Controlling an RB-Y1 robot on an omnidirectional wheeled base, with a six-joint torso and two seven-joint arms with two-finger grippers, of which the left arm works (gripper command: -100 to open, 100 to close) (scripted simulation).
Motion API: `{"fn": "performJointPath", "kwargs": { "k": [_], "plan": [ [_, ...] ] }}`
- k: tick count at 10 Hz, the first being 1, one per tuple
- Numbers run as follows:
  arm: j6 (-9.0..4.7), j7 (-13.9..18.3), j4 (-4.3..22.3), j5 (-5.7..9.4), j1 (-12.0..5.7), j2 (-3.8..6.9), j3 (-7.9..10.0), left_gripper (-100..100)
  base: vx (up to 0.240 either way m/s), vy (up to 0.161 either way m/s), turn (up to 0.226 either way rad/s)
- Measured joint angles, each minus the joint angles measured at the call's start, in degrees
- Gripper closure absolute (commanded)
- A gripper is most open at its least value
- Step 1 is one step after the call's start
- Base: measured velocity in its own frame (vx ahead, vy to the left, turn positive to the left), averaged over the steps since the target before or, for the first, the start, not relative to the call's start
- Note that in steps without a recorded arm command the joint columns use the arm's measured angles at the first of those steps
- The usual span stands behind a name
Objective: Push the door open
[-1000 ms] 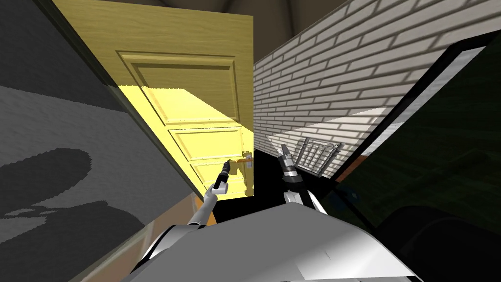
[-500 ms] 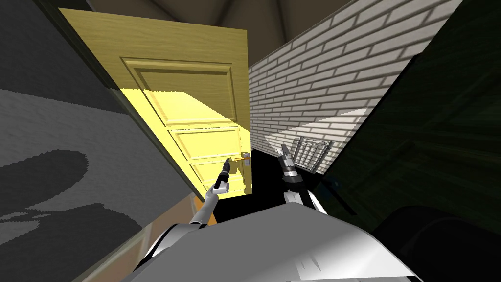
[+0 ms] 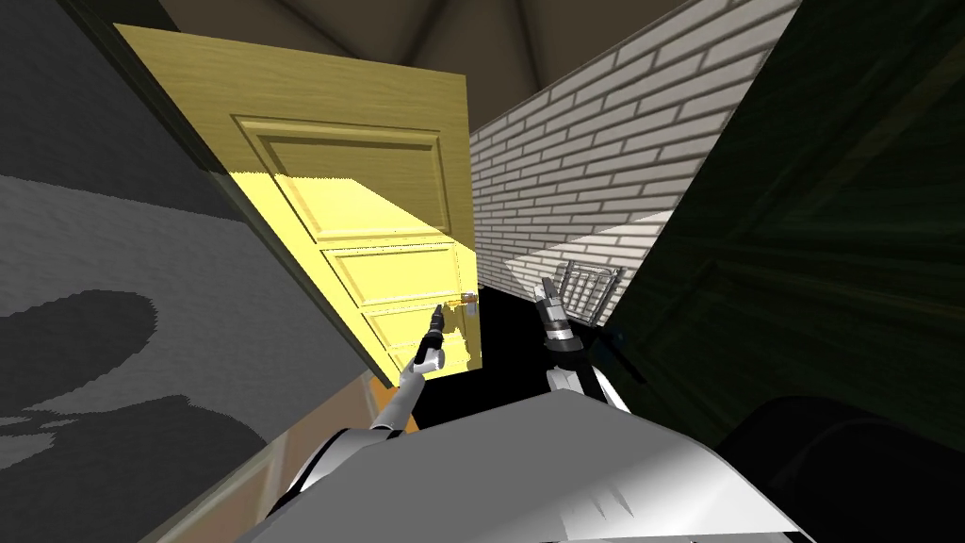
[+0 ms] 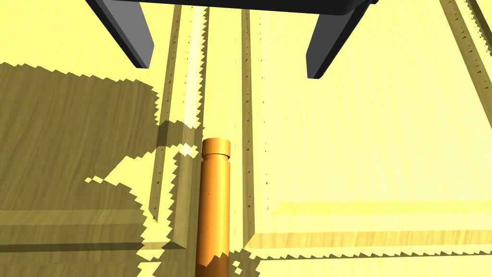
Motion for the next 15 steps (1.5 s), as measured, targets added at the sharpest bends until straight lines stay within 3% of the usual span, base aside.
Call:
{"fn": "performJointPath", "kwargs": {
  "k": [5,10,11,13,14,15],
  "plan": [
    [-1.05,-6.75,0.85,6.69,-0.54,-2.37,0.11,-100,-0.09,-0.038,-0.069],
    [-2.3,-11.46,2.22,11.66,-1.29,-4.8,0.09,-100,-0.074,-0.067,-0.039],
    [-2.29,-11.64,2.19,11.73,-1.27,-4.86,0.08,-100,0.088,0.051,-0.025],
    [-3.07,-10.99,3.52,11.7,-1.82,-3.2,-0.09,-100,0.142,0.092,-0.018],
    [-2.18,-11.7,1.44,11.76,-0.81,-2.74,0.3,-100,0.221,0.081,-0.025],
    [-1.98,-11.96,1.42,11.76,-0.78,-2.09,0.41,-100,0.219,0.044,-0.033]
  ]
}}
